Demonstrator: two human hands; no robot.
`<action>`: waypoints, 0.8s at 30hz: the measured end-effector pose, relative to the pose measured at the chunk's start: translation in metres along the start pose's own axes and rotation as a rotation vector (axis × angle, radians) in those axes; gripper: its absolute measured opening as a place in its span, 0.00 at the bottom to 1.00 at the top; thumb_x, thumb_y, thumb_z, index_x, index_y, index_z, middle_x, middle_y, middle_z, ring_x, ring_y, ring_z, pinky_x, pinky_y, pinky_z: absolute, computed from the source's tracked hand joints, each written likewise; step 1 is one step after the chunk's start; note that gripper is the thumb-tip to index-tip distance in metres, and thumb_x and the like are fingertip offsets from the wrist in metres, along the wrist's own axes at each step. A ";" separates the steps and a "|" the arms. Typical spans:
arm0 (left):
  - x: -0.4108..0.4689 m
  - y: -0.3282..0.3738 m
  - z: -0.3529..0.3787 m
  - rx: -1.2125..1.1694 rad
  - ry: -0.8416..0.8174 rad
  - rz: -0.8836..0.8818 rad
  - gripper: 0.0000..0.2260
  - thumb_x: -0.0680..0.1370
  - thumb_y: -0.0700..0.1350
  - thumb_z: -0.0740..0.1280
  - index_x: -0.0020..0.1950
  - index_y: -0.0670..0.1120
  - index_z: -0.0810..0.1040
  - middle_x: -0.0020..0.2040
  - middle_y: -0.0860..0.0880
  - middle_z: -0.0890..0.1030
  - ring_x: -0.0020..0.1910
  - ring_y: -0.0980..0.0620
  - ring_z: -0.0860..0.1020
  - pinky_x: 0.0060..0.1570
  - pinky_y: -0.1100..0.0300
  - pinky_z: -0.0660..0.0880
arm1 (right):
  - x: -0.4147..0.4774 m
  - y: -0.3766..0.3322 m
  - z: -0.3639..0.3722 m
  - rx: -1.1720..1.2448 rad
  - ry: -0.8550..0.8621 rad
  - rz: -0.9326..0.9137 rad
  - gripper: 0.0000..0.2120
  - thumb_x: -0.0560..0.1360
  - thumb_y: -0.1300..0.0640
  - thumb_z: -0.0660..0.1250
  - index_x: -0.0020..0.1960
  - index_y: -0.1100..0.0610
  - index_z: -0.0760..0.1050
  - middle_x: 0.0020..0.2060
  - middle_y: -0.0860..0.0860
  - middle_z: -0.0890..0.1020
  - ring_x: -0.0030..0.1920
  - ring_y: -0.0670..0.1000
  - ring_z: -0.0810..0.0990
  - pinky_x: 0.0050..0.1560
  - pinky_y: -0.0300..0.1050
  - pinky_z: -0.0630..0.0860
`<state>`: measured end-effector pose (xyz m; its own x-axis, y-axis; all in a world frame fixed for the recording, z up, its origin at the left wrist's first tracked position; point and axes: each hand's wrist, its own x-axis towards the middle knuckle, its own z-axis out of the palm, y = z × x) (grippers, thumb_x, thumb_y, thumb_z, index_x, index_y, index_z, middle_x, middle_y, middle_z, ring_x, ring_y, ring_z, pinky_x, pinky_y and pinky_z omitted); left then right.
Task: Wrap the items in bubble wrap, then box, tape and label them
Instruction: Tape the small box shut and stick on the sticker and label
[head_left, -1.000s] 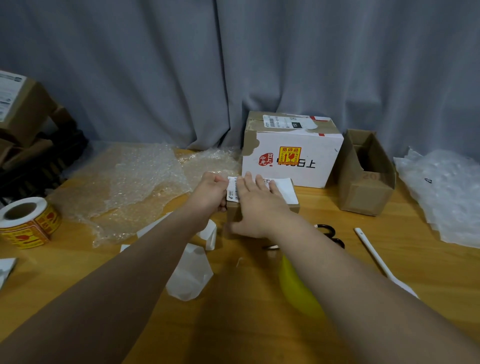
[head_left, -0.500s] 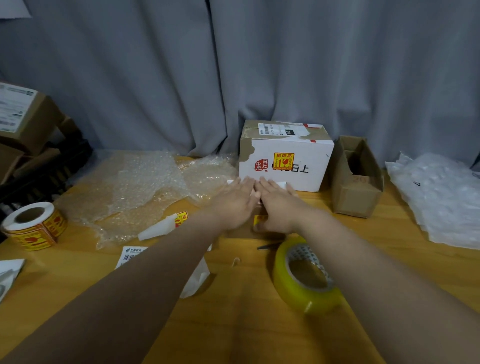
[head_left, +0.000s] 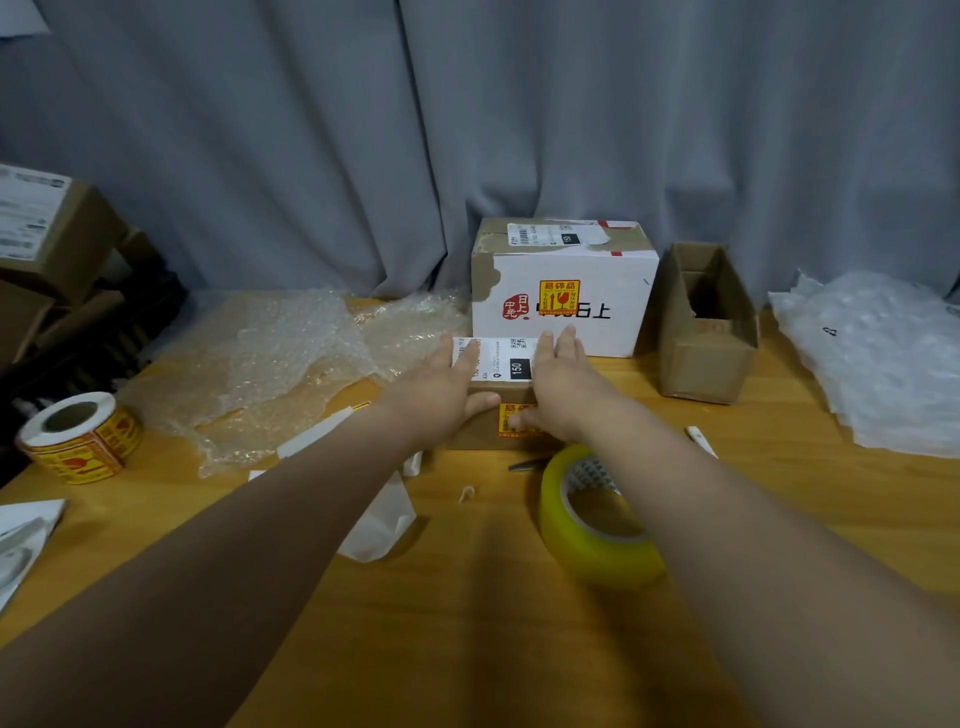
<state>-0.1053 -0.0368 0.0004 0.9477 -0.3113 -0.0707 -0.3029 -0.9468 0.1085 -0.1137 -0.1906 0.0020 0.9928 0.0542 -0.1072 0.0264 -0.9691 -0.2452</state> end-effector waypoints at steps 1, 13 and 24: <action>0.001 0.001 0.001 0.009 0.009 -0.014 0.34 0.79 0.61 0.53 0.78 0.47 0.43 0.78 0.43 0.44 0.75 0.41 0.55 0.70 0.48 0.59 | -0.001 0.001 0.001 0.021 0.006 0.013 0.54 0.73 0.47 0.71 0.77 0.62 0.33 0.76 0.61 0.36 0.77 0.59 0.42 0.75 0.52 0.52; 0.072 0.023 -0.016 0.200 0.279 0.137 0.25 0.77 0.61 0.61 0.67 0.46 0.72 0.60 0.46 0.71 0.60 0.47 0.69 0.60 0.52 0.69 | 0.026 0.053 -0.020 -0.013 0.271 0.010 0.31 0.72 0.46 0.71 0.68 0.54 0.62 0.62 0.54 0.69 0.61 0.54 0.72 0.53 0.50 0.77; 0.099 0.028 0.000 0.202 0.378 0.127 0.20 0.80 0.55 0.58 0.68 0.46 0.70 0.62 0.46 0.73 0.60 0.47 0.71 0.58 0.54 0.69 | 0.052 0.066 -0.011 -0.005 0.340 0.045 0.26 0.75 0.45 0.67 0.67 0.53 0.61 0.62 0.53 0.71 0.61 0.54 0.72 0.47 0.47 0.76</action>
<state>-0.0203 -0.0937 -0.0031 0.8605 -0.4101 0.3023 -0.3975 -0.9115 -0.1054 -0.0594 -0.2549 -0.0089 0.9752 -0.0709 0.2097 -0.0184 -0.9700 -0.2422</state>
